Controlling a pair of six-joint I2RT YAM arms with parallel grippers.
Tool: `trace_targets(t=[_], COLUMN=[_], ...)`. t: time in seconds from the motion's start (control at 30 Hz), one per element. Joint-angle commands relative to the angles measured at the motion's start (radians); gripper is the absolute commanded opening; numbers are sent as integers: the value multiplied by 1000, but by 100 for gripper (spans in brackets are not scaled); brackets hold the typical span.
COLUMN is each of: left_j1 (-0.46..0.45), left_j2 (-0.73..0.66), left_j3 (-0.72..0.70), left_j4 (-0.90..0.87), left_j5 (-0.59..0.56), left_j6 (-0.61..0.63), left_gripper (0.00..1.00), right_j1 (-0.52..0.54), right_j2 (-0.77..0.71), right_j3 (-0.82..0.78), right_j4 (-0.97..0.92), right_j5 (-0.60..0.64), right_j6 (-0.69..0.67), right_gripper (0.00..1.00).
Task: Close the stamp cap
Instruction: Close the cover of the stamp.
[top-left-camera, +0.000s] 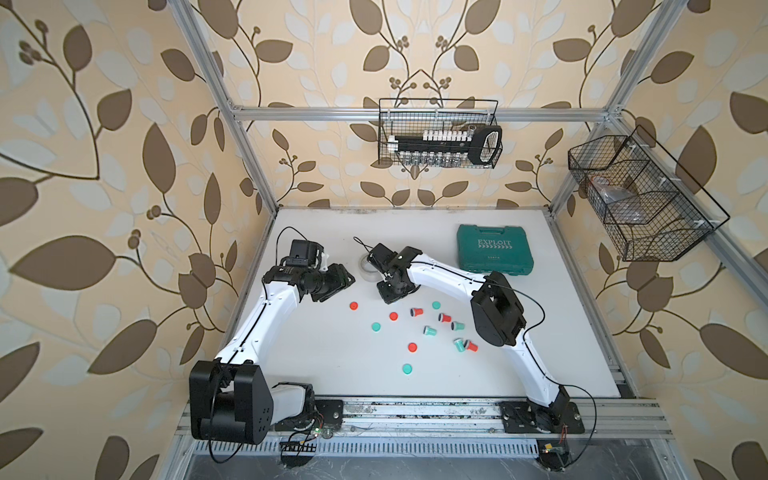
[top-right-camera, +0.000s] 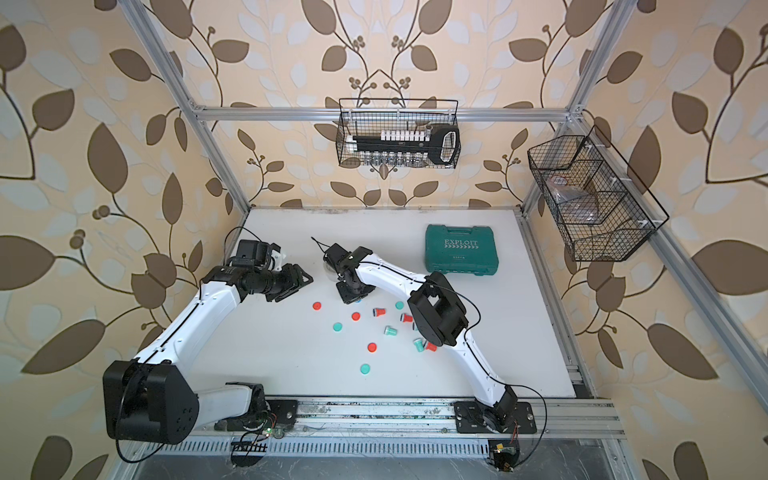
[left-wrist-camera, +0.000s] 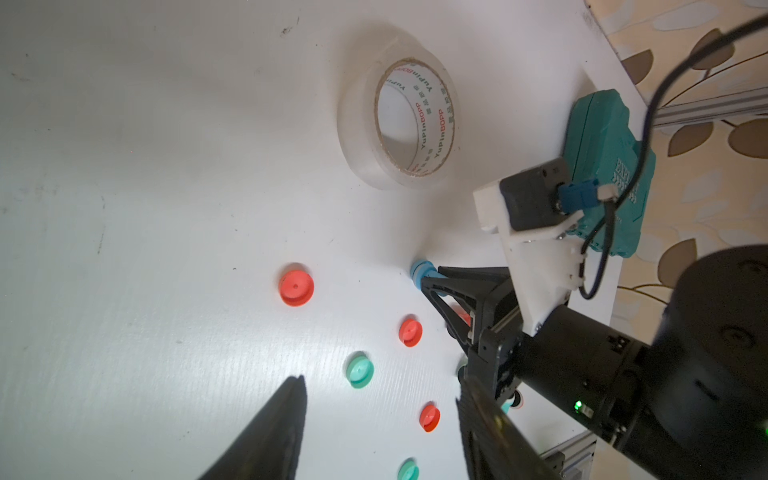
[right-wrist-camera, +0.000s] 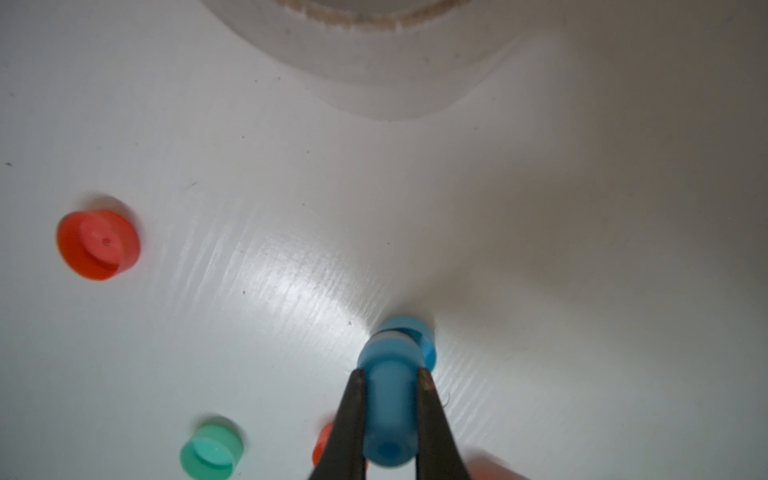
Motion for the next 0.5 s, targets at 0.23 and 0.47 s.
trace_targets(t=[0.23,0.47], left_j1=[7,7], left_j2=[5,8], left_j3=[9,9], left_j4=[-20,-19], left_j5=[18,22], left_j6=[14,13], left_gripper=[61,61], right_j1=[-6,-12], right_j2=[-23,-29], right_j3=[10,5], right_j4=[15,8], right_j5=[-8,-2], right_j6=[-6,-5], right_gripper=[0,0])
